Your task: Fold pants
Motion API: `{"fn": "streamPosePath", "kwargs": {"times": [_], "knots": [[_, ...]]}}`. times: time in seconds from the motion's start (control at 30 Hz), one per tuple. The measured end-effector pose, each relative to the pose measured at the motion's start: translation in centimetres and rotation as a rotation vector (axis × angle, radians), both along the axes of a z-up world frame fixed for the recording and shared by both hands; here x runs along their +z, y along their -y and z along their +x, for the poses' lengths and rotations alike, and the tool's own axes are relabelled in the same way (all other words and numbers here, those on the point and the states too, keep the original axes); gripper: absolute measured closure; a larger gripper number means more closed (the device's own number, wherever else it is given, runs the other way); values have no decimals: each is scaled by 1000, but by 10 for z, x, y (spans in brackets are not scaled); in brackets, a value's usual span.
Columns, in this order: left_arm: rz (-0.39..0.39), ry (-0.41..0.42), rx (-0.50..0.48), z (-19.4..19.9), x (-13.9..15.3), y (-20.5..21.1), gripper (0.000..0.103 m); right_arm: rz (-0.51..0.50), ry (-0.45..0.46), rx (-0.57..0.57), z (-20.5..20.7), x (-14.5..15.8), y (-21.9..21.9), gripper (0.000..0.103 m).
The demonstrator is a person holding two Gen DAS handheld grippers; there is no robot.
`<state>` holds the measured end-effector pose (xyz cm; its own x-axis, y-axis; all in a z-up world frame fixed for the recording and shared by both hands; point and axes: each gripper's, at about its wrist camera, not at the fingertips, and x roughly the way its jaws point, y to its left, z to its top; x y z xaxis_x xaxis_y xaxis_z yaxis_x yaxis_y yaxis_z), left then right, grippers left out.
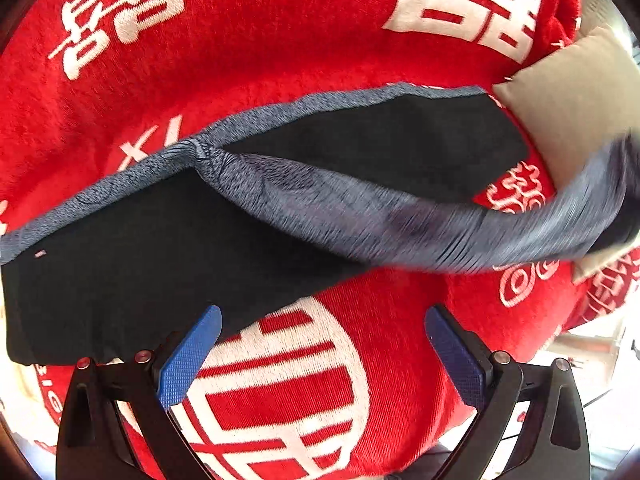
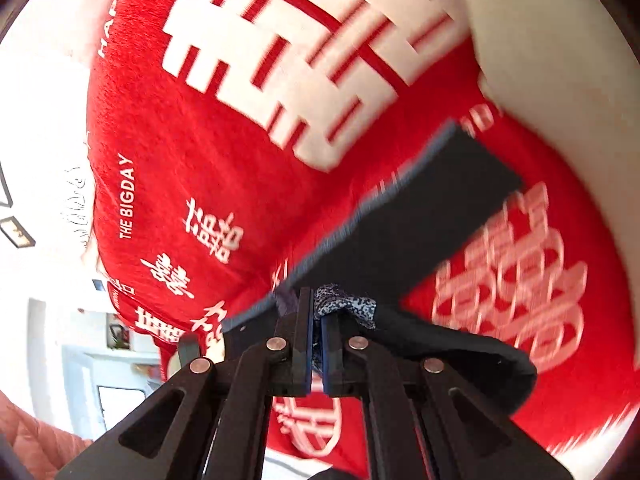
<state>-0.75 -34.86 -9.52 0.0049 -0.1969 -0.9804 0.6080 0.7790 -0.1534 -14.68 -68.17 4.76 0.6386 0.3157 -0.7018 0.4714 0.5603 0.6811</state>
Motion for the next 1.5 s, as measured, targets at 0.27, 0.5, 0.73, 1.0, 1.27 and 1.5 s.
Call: {"fn": "streamPosePath", "kwargs": {"times": [0.27, 0.5, 0.73, 1.0, 1.27, 1.5], "knots": [[28, 66, 142, 41, -24, 40, 1, -153, -128, 9, 78, -39, 78, 100], [51, 111, 192, 68, -45, 59, 1, -246, -284, 111, 121, -105, 99, 100], [123, 123, 164, 74, -73, 63, 1, -230, -363, 51, 126, -125, 121, 44], [113, 136, 188, 83, -64, 66, 1, -334, -326, 111, 103, -73, 96, 48], [145, 134, 206, 88, -82, 74, 1, -511, -560, 182, 102, -132, 82, 103], [127, 157, 234, 103, -70, 78, 1, -477, -507, 71, 103, -117, 99, 102]]}}
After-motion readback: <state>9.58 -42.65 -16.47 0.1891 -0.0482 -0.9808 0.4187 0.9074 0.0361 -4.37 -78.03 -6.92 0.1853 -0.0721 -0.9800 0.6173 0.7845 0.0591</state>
